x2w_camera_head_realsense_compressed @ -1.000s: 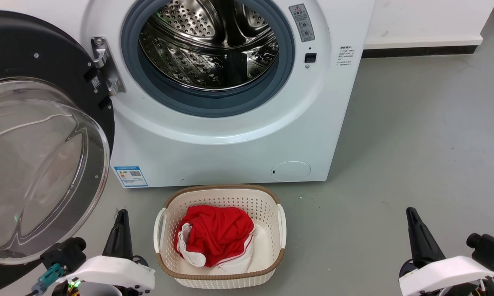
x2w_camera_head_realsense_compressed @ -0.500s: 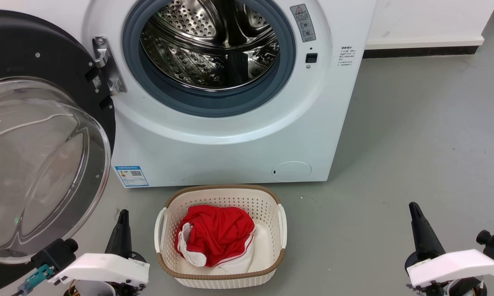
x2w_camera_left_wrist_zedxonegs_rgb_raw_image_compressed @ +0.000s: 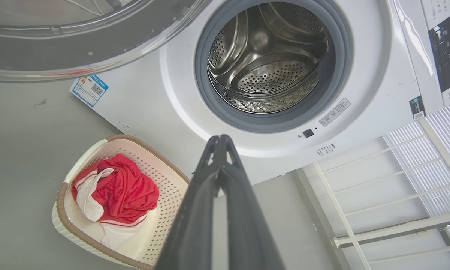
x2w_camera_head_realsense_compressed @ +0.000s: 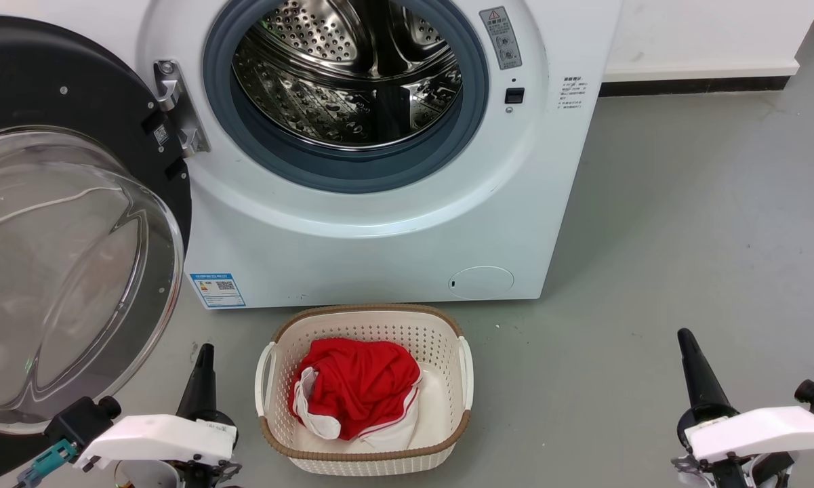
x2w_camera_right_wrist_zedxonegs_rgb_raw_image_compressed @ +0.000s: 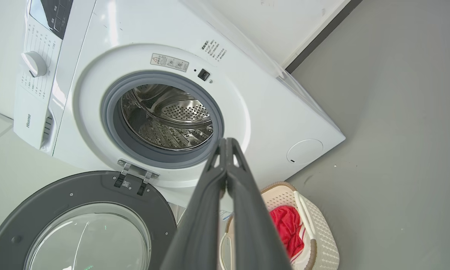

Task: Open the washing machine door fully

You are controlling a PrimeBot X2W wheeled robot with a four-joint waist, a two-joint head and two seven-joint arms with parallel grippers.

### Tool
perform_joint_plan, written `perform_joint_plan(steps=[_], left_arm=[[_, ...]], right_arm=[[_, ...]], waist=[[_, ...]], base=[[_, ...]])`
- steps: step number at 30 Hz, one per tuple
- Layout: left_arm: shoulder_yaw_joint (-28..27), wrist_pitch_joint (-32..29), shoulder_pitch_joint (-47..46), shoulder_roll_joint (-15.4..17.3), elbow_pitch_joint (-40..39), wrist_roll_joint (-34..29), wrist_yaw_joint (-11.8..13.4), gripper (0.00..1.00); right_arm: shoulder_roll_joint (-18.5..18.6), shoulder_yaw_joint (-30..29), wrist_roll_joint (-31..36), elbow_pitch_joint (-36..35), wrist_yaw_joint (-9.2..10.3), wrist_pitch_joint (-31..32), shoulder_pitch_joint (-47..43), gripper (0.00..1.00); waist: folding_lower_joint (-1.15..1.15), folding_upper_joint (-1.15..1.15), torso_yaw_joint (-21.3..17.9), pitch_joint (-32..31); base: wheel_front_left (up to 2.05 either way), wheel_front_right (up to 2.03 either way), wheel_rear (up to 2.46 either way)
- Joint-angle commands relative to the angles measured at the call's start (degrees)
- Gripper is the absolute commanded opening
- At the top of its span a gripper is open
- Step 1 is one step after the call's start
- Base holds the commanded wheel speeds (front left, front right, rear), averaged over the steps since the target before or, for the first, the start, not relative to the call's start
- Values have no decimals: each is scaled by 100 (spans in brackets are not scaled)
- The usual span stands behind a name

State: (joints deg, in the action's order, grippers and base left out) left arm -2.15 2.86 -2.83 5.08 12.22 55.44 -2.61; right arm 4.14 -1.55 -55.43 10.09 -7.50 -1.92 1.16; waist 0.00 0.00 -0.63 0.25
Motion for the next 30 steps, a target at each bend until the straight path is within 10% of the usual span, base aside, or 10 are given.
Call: perform_joint_plan(steps=[1,30], left_arm=[[-42,-49,-163,7,-41,201,-48,0],[-251,-505,-275,-109,72,1946,-278,0]], right_arm=[[45,-28,-222,-19,0,47,138,0],[40,-162,-2046,184,1,363,333,0]], waist=[[0,0,2,0],[0,0,28,-3]], base=[[0,0,0],[0,0,0]])
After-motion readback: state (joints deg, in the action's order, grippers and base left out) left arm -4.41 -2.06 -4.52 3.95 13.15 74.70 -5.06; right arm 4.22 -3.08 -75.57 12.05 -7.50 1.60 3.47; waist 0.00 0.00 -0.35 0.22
